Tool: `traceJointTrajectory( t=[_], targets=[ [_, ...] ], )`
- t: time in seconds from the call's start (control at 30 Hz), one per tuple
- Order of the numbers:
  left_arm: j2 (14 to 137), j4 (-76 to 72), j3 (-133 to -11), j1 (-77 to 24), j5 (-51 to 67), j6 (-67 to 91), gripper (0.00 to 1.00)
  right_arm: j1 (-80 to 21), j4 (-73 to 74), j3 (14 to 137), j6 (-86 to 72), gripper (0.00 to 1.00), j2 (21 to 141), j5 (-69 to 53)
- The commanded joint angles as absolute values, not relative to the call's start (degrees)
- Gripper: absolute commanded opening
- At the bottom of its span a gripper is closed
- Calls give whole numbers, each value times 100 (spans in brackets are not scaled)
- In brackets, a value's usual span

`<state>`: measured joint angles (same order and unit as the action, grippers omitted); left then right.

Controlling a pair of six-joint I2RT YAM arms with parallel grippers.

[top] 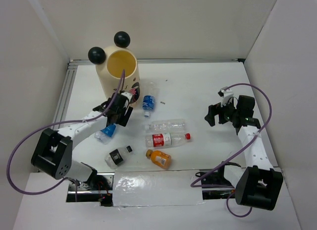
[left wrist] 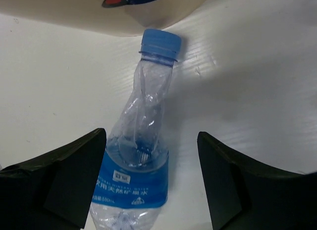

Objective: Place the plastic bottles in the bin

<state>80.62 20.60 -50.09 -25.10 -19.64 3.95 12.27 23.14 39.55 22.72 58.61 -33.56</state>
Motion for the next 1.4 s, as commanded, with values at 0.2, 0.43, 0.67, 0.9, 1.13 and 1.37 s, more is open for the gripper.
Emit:
traceJointTrajectory(
  t=[0.2, 0.43, 0.67, 0.9, 1.13, 1.37],
  targets=[
    [8851, 861, -4790, -2364, -2251, -114, 68, 1292, 2285, 4008, 2452, 100, 5897, -3533],
    [8080, 1238, -4596, -2645, -2197, 105, 1, 1345, 2285, 4008, 2505, 100, 5845, -3639],
    [6137, 2452, -5816, -4042, -1039, 316, 0, 1397, 2391, 3902, 2654, 83, 5792, -3998],
    [6406, 1044, -7874, -4412, -578, -332, 0, 1397, 2391, 3850, 2909, 2, 5854, -4386],
    [7390, -2368, -7664, -4009, -1520, -2003, 0, 1397, 2443, 3797, 3023, 5, 5792, -4544],
    [8120, -3182, -8138, -3305, -1494, -2364, 0, 1397, 2496, 3797, 3023, 7, 5739, -4544]
  ],
)
